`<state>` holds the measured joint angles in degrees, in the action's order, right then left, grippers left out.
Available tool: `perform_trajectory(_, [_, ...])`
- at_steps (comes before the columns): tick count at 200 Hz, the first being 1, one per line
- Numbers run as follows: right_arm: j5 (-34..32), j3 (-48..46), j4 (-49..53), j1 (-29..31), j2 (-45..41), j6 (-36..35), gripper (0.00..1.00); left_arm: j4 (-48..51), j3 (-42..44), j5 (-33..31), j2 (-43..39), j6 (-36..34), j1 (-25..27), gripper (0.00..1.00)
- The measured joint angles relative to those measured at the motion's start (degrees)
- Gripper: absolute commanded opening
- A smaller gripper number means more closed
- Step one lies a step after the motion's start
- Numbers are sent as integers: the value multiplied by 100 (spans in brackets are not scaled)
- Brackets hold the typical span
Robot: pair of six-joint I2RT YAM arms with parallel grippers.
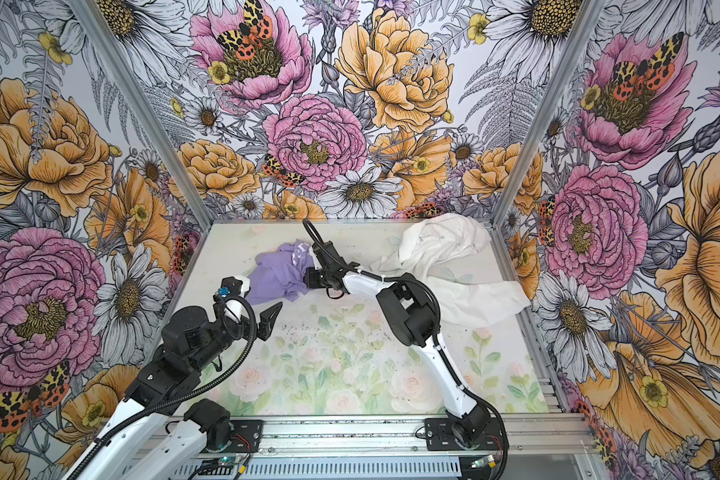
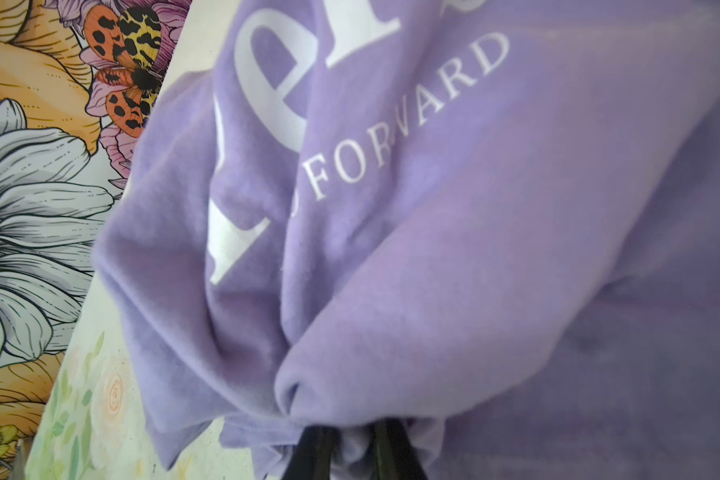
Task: Pick out a specific cloth from the pile
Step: 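Carry the purple shirt with the right gripper across and lower it onto the table, then grasp and drag the purple shirt with the left gripper while the right gripper withdraws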
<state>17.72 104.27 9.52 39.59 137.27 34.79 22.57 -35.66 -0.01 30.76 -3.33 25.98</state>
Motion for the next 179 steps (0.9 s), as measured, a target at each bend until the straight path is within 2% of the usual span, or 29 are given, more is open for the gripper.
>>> perform_trajectory(26, [59, -136, 101, 20, -234, 2, 51, 0, 0, -229, 24, 203, -11, 99])
perform_trajectory(63, [22, -420, 166, 28, -957, -55, 66, -33, -136, -625, 297, 1040, -146, 99])
perform_trajectory(115, [-365, -1290, -33, 63, -2632, -275, 75, -553, -378, -968, 1193, 2398, -448, 99])
perform_trajectory(134, [-599, -1781, -236, 63, -3250, -380, 77, -752, -496, -977, 1779, 2822, -566, 99])
perform_trajectory(159, [-944, -2568, -518, 61, -4113, -557, 87, -935, -717, -973, 2662, 3375, -654, 99])
perform_trajectory(179, [-1215, -3318, -763, 50, -4865, -745, 88, -931, -1064, -990, 3432, 3783, -673, 97])
